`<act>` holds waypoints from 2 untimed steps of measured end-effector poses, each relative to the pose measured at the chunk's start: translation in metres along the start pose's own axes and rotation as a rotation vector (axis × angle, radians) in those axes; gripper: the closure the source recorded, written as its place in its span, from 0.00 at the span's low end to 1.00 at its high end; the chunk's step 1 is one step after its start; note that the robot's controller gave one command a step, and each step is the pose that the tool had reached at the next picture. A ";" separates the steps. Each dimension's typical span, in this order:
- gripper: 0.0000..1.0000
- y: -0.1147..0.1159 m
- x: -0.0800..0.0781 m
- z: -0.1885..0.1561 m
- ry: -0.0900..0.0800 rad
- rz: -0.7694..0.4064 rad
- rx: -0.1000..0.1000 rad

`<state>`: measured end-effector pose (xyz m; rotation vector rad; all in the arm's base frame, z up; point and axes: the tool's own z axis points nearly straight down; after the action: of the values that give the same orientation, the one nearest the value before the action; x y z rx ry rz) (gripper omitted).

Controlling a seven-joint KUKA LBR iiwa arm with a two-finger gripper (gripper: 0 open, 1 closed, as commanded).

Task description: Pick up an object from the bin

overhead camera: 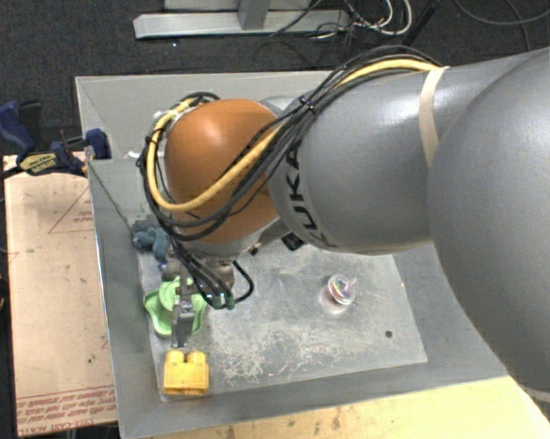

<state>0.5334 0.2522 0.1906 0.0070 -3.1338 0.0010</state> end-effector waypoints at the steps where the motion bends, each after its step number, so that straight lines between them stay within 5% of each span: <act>1: 0.00 -0.027 -0.020 0.063 -0.007 0.299 -0.001; 2: 0.00 -0.016 -0.007 0.068 -0.006 0.547 -0.002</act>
Offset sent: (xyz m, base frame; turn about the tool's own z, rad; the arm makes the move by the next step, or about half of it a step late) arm 0.0191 -0.0262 -0.0613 0.3003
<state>0.5403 0.2365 0.1221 -0.8420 -3.0252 0.0009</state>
